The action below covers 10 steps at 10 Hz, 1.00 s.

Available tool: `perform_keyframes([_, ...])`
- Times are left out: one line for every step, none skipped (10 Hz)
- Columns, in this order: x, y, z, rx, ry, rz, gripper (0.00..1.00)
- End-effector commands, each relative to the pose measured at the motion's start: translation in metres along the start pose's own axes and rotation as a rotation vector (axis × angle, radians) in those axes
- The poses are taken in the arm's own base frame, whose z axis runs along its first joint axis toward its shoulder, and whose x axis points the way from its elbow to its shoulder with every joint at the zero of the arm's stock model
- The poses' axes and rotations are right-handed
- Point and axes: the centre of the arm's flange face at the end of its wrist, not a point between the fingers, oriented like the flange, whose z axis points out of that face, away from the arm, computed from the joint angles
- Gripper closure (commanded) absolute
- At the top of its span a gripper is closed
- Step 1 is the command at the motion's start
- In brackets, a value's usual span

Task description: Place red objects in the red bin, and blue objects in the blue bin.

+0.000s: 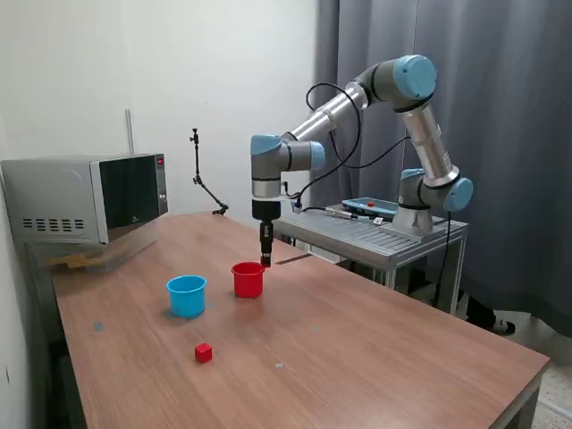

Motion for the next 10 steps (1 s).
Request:
perform_keyframes([-0.009, 0.018, 0.005, -0.011, 0.009, 0.017, 1.00])
perform_keyframes([-0.014, 0.025, 0.004, -0.016, 0.011, 0.023, 1.00])
perform_keyframes([-0.018, 0.029, 0.002, -0.022, 0.010, 0.028, 1.00])
perform_keyframes([-0.023, 0.033, 0.001, -0.025, 0.009, 0.037, 1.00])
perform_keyframes([-0.029, 0.037, 0.001, -0.025, 0.008, 0.043, 1.00])
perform_keyframes([-0.030, 0.038, 0.000, -0.027, 0.008, 0.036, 1.00])
perform_keyframes([-0.031, 0.038, 0.001, -0.026, 0.006, 0.037, 1.00])
perform_keyframes([-0.032, 0.038, 0.001, -0.025, 0.006, 0.037, 1.00])
perform_keyframes([-0.032, 0.038, 0.001, -0.025, 0.006, 0.037, 1.00])
perform_keyframes([-0.031, 0.037, 0.002, -0.022, 0.004, 0.036, 1.00])
